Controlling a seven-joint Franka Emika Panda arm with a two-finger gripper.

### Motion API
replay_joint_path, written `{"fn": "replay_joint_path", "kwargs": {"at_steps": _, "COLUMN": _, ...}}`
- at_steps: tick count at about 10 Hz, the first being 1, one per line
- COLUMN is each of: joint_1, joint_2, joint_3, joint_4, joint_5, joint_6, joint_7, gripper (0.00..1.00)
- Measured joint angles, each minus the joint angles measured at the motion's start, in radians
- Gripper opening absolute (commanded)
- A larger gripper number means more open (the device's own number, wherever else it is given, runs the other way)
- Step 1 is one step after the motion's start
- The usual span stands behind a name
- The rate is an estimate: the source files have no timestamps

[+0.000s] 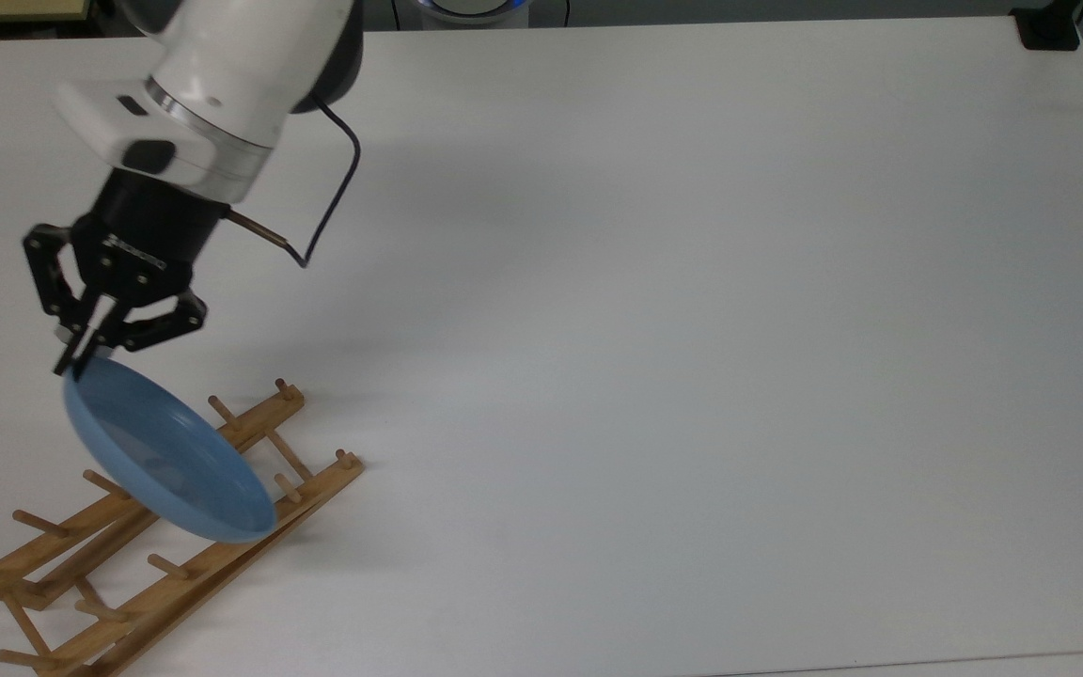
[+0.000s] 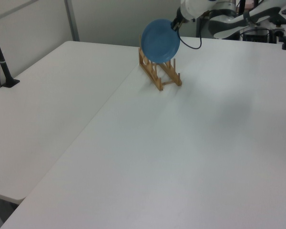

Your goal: Place plate in plate rack

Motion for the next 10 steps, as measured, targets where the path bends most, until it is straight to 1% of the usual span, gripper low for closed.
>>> {"fn": "replay_joint_path", "kwargs": {"at_steps": 1, "joint_1": 0.014, "joint_2": 0.012, "joint_3": 0.0, "joint_4": -0.006, "joint_5": -0.035, "joint_6": 0.0, "joint_7": 0.025, "gripper": 0.0}}
{"fn": "replay_joint_path", "kwargs": {"at_steps": 2, "joint_1": 0.019, "joint_2": 0.023, "joint_3": 0.0, "joint_4": -0.014, "joint_5": -0.058, "joint_6": 0.0, "joint_7": 0.052, "gripper": 0.33}}
{"fn": "replay_joint_path", "kwargs": {"at_steps": 3, "joint_1": 0.02, "joint_2": 0.027, "joint_3": 0.0, "joint_4": -0.021, "joint_5": -0.082, "joint_6": 0.0, "joint_7": 0.063, "gripper": 0.87}}
{"fn": "replay_joint_path", "kwargs": {"at_steps": 4, "joint_1": 0.019, "joint_2": 0.027, "joint_3": 0.0, "joint_4": -0.025, "joint_5": -0.093, "joint_6": 0.0, "joint_7": 0.07, "gripper": 1.0}}
{"fn": "replay_joint_path", "kwargs": {"at_steps": 7, "joint_1": 0.02, "joint_2": 0.013, "joint_3": 0.0, "joint_4": -0.013, "joint_5": -0.092, "joint_6": 0.0, "joint_7": 0.154, "gripper": 1.0}}
{"fn": "replay_joint_path", "kwargs": {"at_steps": 8, "joint_1": 0.023, "joint_2": -0.004, "joint_3": 0.007, "joint_4": -0.011, "joint_5": -0.05, "joint_6": 0.0, "joint_7": 0.174, "gripper": 1.0}}
{"fn": "replay_joint_path", "kwargs": {"at_steps": 10, "joint_1": 0.059, "joint_2": -0.039, "joint_3": 0.034, "joint_4": -0.011, "joint_5": 0.134, "joint_6": -0.083, "joint_7": 0.183, "gripper": 1.0}}
